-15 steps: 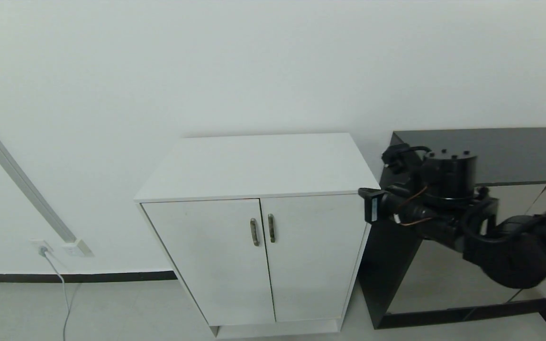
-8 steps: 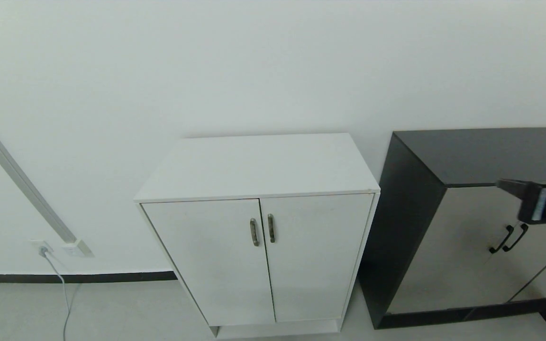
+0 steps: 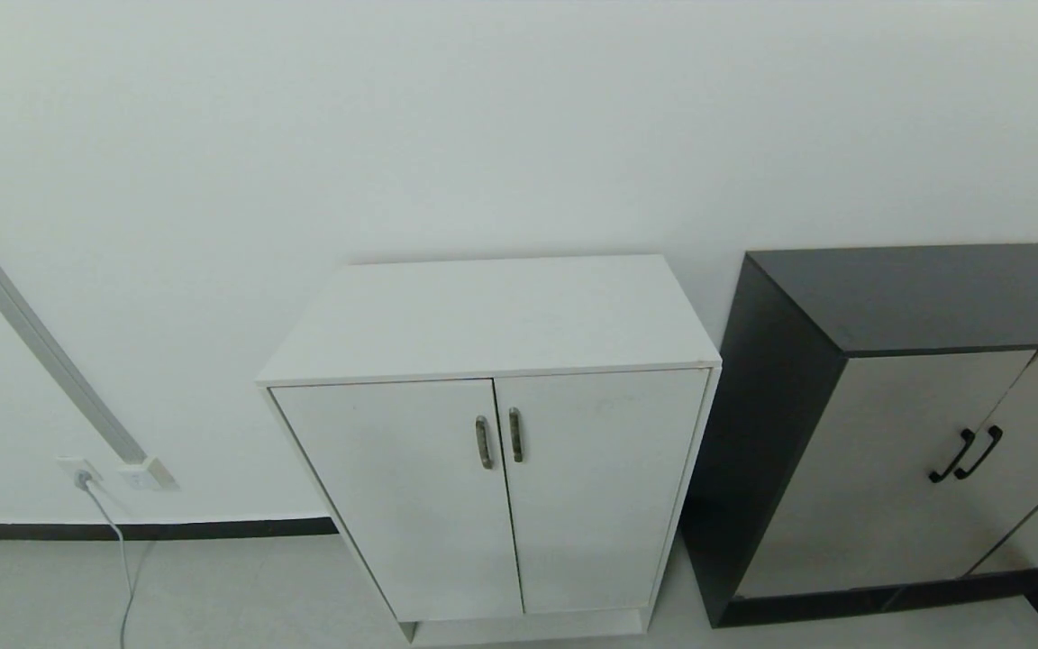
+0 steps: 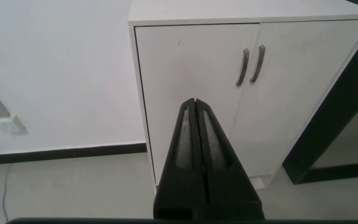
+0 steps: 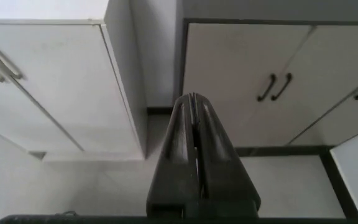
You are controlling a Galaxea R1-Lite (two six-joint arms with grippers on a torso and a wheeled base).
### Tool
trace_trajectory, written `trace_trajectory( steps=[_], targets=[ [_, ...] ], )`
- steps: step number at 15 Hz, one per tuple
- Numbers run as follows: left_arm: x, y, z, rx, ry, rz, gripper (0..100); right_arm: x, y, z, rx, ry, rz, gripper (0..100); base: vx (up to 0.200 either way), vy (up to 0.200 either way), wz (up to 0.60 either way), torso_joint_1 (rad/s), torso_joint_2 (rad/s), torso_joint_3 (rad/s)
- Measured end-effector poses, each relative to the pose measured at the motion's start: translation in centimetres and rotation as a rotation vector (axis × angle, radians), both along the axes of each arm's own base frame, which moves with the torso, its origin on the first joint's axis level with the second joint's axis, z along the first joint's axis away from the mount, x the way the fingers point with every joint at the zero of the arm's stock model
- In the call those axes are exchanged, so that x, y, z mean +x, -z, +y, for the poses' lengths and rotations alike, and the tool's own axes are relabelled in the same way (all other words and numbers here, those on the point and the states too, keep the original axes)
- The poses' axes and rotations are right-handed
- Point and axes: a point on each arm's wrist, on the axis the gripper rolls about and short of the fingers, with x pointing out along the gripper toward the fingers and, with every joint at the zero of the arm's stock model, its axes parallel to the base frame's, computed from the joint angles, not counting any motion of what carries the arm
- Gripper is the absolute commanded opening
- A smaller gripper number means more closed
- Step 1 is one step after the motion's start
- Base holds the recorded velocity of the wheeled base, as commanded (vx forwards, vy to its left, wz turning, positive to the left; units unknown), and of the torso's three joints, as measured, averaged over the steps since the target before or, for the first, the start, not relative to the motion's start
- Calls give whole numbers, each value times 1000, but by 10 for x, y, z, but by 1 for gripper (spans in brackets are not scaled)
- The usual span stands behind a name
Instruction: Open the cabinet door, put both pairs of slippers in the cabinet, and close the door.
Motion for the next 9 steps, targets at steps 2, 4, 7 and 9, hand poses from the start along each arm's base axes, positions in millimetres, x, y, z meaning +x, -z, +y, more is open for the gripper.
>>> trace_trajectory(
  steps=[2, 4, 7, 9],
  targets=[
    [0, 0, 0, 0, 0, 0, 0, -13, 32, 0, -1, -34, 28, 0, 0, 0, 0, 0, 0, 0],
    [0, 0, 0, -1, 0, 0, 0, -20, 56, 0, 6, -84, 54, 0, 0, 0, 0, 0, 0, 0],
    [0, 0, 0, -1, 0, 0, 0, -23, 81, 1, 16, -123, 92, 0, 0, 0, 0, 0, 0, 0],
    [0, 0, 0, -1, 0, 0, 0, -24, 87, 1, 34, -129, 106, 0, 0, 0, 0, 0, 0, 0]
  ],
)
